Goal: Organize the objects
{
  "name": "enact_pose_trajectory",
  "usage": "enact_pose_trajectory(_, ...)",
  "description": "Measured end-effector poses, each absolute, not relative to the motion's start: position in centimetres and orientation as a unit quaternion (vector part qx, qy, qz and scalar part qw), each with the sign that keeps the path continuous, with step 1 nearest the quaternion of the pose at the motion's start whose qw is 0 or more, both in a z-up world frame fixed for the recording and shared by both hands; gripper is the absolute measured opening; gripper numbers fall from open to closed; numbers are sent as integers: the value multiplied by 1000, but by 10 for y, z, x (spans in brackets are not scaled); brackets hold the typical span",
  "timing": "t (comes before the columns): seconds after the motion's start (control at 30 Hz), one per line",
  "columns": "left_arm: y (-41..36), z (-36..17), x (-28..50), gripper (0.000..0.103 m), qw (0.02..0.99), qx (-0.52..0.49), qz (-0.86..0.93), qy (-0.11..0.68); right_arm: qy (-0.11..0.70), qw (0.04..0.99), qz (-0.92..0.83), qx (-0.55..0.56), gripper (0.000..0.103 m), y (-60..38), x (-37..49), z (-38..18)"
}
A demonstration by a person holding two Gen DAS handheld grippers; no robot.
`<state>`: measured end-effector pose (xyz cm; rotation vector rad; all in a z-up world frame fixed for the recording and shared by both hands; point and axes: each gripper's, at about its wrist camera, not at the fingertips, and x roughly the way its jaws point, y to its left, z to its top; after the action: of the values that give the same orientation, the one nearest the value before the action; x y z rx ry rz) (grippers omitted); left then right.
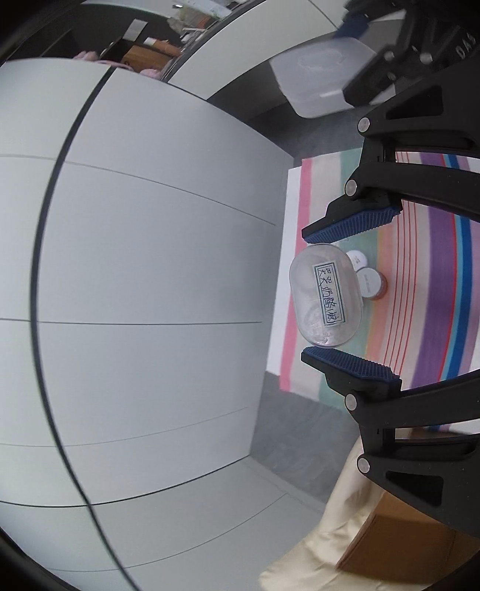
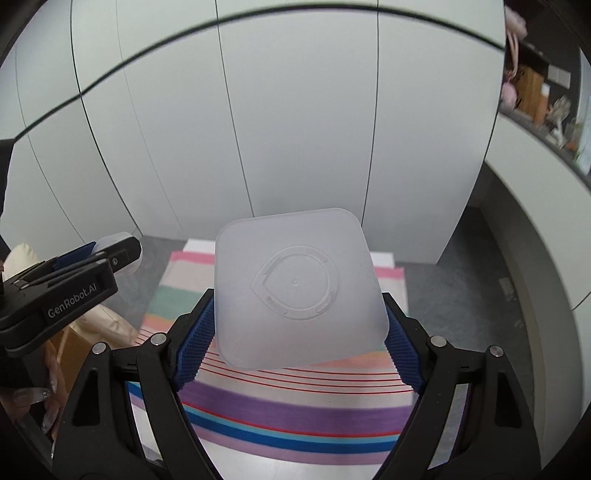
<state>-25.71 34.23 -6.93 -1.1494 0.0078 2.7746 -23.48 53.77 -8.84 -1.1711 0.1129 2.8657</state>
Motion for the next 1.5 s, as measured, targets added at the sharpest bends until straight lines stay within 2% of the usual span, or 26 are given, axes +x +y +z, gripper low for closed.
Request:
enact_pose_trajectory(0.23, 338, -21, -231, 59, 80, -368, 926, 2, 35, 28, 933, -357, 85, 534, -206, -31)
enact_pose_trajectory(0.57, 335, 23, -193, 59, 87, -349, 933, 10, 41, 40, 941, -333, 85, 533, -173, 9)
enact_pose_trajectory(0.97, 319, 34, -162, 59, 90, -342, 936, 0, 48, 49, 943, -327, 85, 538, -140, 12)
enact_pose_trajectory(1.5, 293, 32, -83, 59, 65, -314, 947, 4, 59, 43, 942, -328, 85, 531, -65, -3)
